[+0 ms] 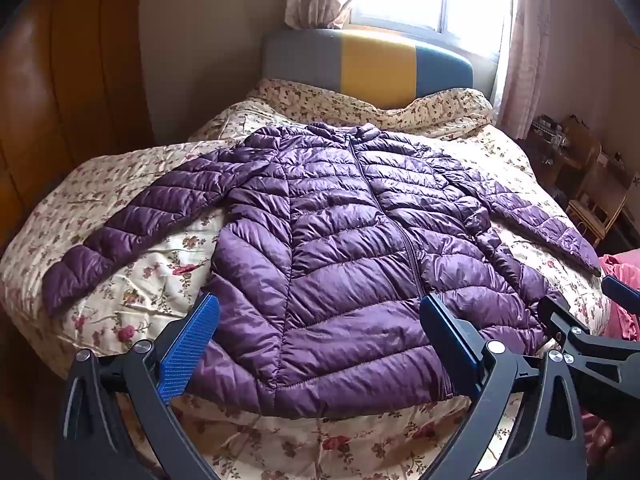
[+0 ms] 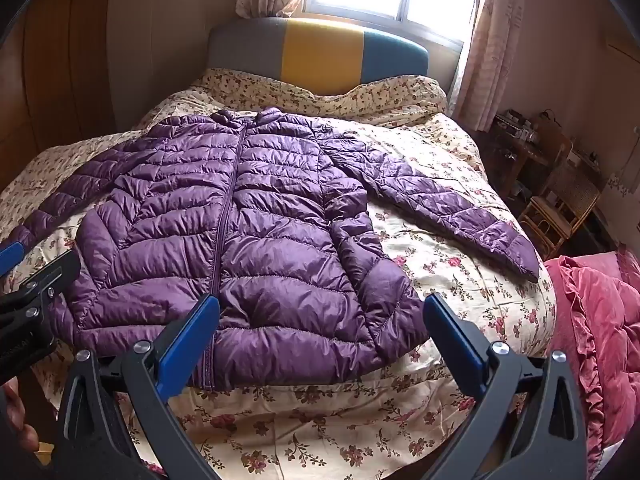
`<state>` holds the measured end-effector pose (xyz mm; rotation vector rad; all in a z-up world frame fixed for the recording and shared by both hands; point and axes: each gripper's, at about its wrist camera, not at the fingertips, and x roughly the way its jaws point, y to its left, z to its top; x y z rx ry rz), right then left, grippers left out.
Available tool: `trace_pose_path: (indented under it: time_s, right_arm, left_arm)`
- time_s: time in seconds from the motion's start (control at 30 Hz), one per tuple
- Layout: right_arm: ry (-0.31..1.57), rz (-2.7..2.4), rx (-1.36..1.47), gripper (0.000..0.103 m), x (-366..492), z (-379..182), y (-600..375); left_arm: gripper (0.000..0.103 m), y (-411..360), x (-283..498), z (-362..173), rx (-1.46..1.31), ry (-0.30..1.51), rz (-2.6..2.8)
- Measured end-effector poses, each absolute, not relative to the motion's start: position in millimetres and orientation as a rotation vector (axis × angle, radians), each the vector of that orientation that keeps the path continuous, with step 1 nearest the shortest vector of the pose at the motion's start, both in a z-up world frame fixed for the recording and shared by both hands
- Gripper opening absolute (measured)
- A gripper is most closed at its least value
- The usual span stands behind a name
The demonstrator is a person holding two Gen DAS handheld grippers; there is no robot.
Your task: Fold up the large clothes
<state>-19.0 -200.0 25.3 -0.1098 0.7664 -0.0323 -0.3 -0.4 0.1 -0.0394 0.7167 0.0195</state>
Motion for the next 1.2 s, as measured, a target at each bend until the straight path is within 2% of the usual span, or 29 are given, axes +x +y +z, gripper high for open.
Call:
trace_pose_path:
  time_s: [1.2]
  right_arm:
    - [0.779,-0.041,-0.124,0.101,-16.6,14.9,-202.8]
  left_arm:
    - [0.099,-2.6,0.0,-5.4,-0.057,0.736,0.013]
